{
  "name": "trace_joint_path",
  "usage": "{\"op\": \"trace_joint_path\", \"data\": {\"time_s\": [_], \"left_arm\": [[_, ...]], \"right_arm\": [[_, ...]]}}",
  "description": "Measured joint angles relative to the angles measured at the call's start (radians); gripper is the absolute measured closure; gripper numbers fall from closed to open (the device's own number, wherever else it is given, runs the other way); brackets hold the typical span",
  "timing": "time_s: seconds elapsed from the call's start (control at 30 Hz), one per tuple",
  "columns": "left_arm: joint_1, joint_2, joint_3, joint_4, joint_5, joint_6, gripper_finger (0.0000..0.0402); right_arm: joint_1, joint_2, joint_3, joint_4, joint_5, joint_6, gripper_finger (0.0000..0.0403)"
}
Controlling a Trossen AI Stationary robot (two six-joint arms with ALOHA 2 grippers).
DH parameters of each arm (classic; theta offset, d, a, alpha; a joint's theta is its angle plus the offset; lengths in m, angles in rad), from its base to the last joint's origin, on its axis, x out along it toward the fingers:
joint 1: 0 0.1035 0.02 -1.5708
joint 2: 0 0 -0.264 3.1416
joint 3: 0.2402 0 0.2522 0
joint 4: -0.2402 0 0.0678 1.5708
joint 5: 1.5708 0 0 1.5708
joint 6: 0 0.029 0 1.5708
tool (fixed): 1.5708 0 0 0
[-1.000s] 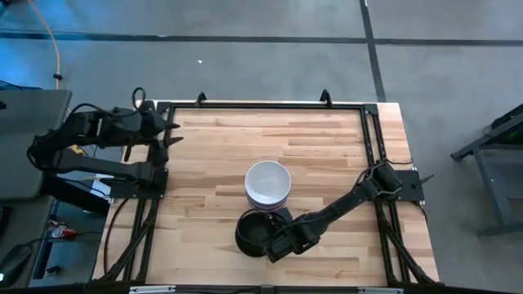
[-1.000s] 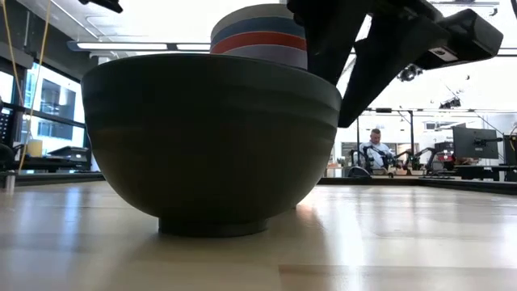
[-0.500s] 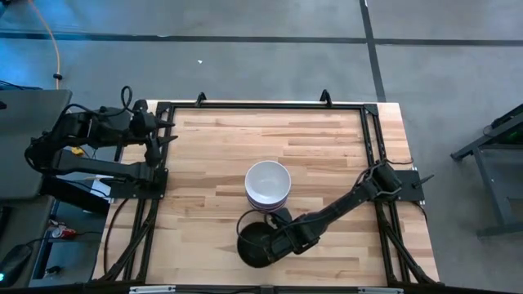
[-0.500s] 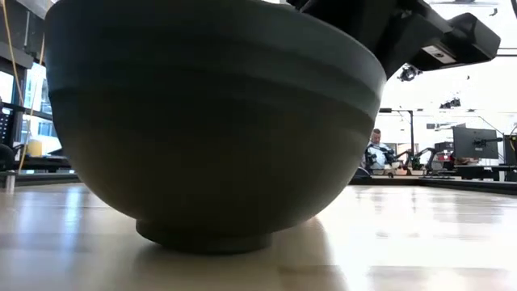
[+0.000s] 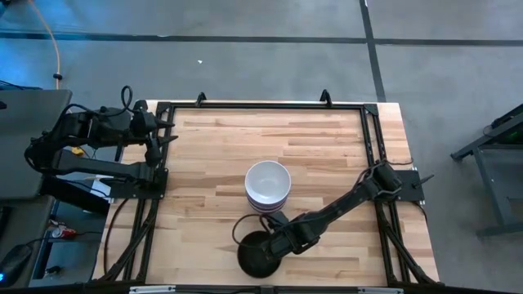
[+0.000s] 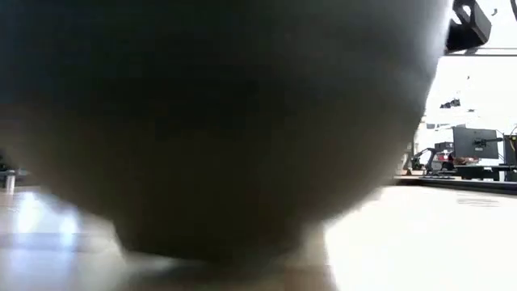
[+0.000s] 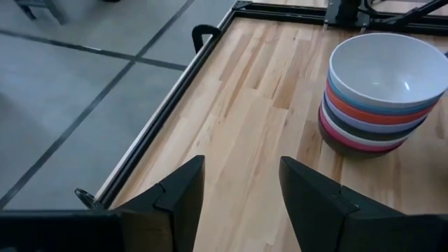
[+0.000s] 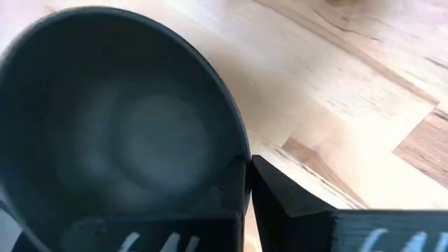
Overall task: Nest bowls inside each other
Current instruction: Stack the black bowl on top of the white bowl
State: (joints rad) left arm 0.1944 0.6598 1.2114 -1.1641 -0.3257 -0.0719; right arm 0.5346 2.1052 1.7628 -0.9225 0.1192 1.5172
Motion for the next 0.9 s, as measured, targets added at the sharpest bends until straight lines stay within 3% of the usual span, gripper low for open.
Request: {"op": "trace_joint_path", "data": {"time_s": [0.5,0.9], "left_arm": [[0.0,0.0,0.0,-0.031,0.0,-0.031,0.0229],[0.0,0.0,0.0,-0.066,-0.011,-0.058,0.0229]], "right_arm": [[-0.042,-0.003,0.28,-0.263,-0.009,-0.147,0.0403],[-0.116,-0.003,0.589,-0.502,-0.038,-0.266,0.0403]]}}
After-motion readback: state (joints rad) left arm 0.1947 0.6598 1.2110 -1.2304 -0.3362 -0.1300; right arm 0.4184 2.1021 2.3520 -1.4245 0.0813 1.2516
